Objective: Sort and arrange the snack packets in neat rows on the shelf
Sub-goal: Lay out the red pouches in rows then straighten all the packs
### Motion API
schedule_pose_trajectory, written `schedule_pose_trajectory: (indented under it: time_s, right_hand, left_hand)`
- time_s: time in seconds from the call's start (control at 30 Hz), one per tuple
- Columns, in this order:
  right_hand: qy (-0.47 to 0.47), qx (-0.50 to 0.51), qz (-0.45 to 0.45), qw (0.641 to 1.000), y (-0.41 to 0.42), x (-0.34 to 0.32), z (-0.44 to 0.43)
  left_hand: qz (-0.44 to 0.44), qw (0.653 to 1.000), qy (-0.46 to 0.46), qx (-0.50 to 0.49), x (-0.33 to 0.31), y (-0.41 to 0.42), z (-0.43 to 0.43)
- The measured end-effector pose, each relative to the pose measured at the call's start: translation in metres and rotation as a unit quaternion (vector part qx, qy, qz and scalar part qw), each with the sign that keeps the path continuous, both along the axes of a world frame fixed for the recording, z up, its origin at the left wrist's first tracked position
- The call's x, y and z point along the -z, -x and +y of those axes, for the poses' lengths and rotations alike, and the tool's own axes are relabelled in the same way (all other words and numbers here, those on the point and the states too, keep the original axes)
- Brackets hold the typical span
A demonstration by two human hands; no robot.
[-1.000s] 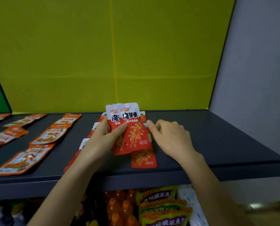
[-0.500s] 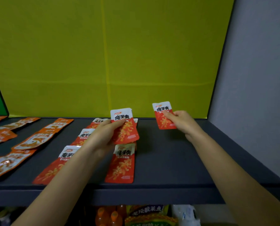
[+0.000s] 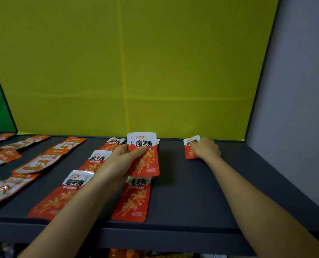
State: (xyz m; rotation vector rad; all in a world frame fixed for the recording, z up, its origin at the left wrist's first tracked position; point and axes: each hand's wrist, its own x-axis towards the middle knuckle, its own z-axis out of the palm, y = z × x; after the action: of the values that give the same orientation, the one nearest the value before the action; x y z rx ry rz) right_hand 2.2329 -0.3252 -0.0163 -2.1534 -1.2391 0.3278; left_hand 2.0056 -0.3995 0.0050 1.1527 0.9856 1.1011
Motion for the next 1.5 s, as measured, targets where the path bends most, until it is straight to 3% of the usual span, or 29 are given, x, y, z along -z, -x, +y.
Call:
schedule_pose_trajectory:
  time_s: [0.5,0.57,0.7,0.8,1.03,1.13,1.27,1.4,1.5]
  right_hand:
    - [-0.013,-0.017,-0.111,0.994,-0.005,-0.012,-0.016]
    - [-0.044,-0.086,-0.085,0.992,-0.005,-0.027,-0.027]
    - [-0.028,-0.285,0.087,0.954,0.011,-0.051,-0.079]
    - [0.01,-0.363,0.072,0.929,0.008,-0.047,-0.115]
    - [-0.031,-0.331,0.132,0.934,-0.037,-0.04,-0.143]
    - [-0.089,-0.29,0.186,0.934,-0.061,-0.042,-0.14]
    - [-0.148,-0.248,0.253,0.923,-0.076,-0.042,-0.121]
    - [-0.132,-0.236,0.274,0.923,-0.064,-0.037,-0.101]
    - [-0.138,-0.231,0.279,0.922,-0.051,-0.032,-0.087]
  left_hand:
    - [0.07,0.995,-0.064,-0.002,0.003,-0.016,-0.013]
    - [0.086,0.994,-0.074,-0.002,0.004,-0.019,-0.016]
    - [0.083,0.991,-0.106,0.003,0.006,-0.034,-0.029]
    - [0.086,0.987,-0.135,0.022,0.008,-0.052,-0.042]
    - [0.079,0.991,-0.083,0.063,0.027,-0.092,-0.066]
    - [0.153,0.982,-0.091,0.067,0.03,-0.094,-0.07]
    - [0.301,0.932,-0.188,0.071,0.032,-0.092,-0.072]
    - [0.511,0.809,-0.29,0.011,0.035,-0.097,-0.075]
    - [0.554,0.767,-0.322,-0.025,0.039,-0.098,-0.075]
